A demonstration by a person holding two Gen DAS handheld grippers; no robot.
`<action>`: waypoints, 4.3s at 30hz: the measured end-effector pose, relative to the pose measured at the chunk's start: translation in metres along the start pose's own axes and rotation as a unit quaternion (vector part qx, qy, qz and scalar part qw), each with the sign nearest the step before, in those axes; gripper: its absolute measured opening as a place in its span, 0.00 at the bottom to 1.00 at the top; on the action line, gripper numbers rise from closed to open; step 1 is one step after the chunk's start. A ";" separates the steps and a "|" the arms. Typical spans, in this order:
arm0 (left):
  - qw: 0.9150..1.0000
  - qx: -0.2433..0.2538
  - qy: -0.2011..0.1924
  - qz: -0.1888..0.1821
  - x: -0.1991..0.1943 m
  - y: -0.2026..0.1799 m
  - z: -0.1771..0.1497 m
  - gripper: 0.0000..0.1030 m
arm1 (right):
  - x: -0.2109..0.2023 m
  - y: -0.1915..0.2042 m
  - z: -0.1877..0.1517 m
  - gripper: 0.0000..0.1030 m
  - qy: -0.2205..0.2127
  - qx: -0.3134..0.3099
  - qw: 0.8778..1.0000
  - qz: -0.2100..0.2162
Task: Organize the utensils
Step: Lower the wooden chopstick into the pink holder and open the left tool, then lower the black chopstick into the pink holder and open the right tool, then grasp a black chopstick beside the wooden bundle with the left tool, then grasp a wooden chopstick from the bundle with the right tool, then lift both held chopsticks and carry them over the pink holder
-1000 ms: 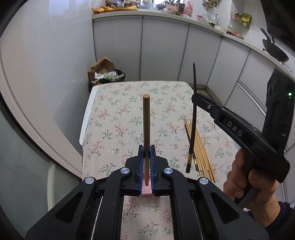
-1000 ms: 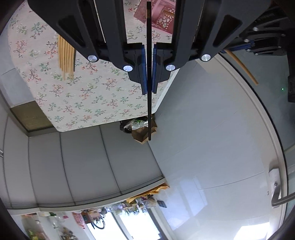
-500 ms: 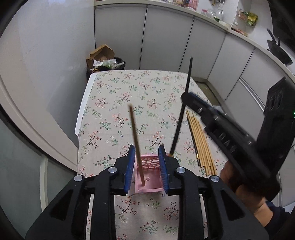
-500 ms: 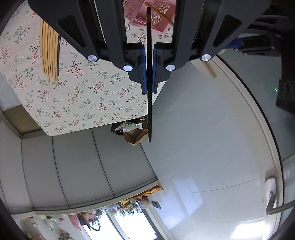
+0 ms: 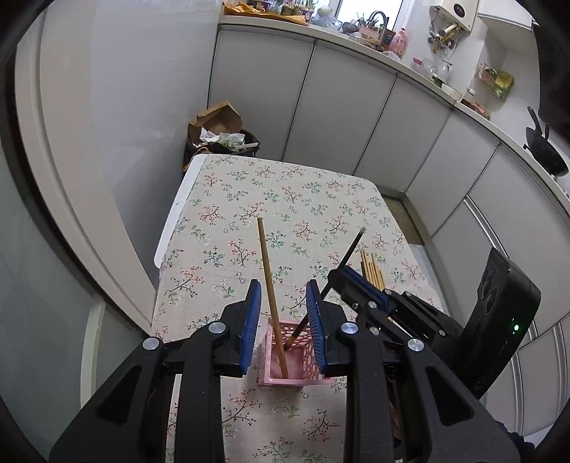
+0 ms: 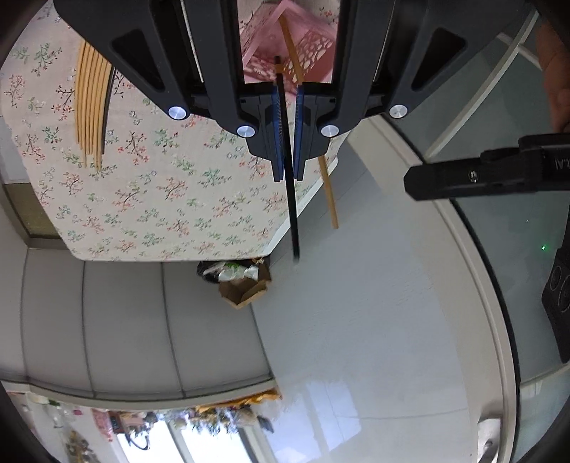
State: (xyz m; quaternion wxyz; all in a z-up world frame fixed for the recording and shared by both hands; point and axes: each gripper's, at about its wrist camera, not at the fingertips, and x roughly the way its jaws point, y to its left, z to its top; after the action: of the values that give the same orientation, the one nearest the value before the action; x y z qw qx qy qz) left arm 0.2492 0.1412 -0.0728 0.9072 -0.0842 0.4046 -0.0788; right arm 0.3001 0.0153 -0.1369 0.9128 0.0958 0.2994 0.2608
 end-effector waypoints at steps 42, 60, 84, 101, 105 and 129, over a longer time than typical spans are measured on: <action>0.975 0.075 0.209 0.018 0.248 -0.172 -0.053 0.26 | -0.072 -0.274 -0.033 0.40 0.222 0.269 0.918 -0.190; 0.972 0.076 0.222 0.010 0.297 -0.162 -0.040 0.11 | -0.059 -0.269 -0.023 0.40 0.226 0.255 0.923 -0.180; 0.981 0.081 0.174 -0.011 0.227 -0.167 -0.045 0.05 | 0.020 -0.246 -0.058 0.14 0.311 0.220 0.919 -0.104; 0.987 0.104 0.108 -0.063 0.154 -0.182 -0.037 0.05 | 0.042 -0.238 -0.064 0.07 0.329 0.179 0.913 -0.159; 0.986 0.112 0.098 -0.072 0.143 -0.185 -0.039 0.05 | 0.014 -0.238 -0.042 0.07 0.278 0.195 0.928 -0.157; 0.991 0.057 -0.117 -0.037 0.027 -0.092 -0.016 0.05 | -0.131 -0.124 0.041 0.07 -0.103 0.092 0.986 -0.092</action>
State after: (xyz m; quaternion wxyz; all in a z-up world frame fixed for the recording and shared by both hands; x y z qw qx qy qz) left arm 0.2477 0.0445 -0.0828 0.9480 -0.0558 0.2873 -0.1252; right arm 0.2872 -0.1603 -0.0802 0.9460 0.1776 0.2346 0.1358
